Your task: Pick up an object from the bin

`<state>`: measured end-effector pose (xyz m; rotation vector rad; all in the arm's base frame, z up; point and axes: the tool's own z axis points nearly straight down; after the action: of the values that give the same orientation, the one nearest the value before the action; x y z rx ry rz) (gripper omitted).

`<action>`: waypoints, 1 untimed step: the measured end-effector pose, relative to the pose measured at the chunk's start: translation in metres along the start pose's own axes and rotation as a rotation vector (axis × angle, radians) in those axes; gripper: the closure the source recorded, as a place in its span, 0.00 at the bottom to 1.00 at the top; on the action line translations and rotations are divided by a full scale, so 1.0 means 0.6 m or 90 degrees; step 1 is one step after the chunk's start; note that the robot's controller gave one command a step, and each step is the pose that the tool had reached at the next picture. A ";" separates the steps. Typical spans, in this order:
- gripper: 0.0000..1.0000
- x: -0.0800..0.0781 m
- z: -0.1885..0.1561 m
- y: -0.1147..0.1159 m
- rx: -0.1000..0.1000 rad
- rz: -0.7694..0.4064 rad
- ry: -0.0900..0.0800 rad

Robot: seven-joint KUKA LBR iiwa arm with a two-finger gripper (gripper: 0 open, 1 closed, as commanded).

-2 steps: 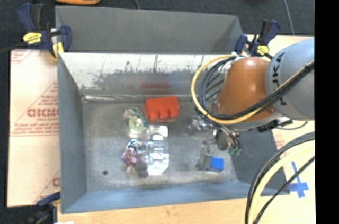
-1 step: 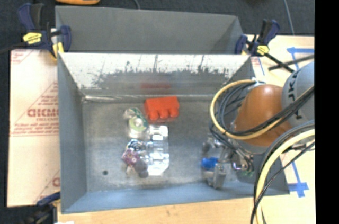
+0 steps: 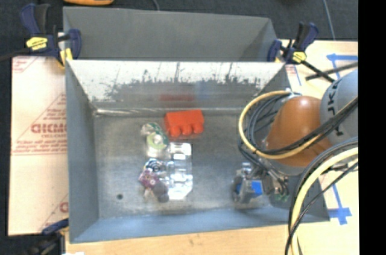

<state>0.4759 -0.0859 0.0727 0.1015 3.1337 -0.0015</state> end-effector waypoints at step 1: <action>1.00 -0.035 -0.217 -0.039 0.002 0.000 -0.004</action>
Offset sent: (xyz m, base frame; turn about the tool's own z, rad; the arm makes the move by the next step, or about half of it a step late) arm 0.0154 -0.0224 0.1249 -0.0025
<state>0.4943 -0.1104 0.2028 0.1024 3.1272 -0.0057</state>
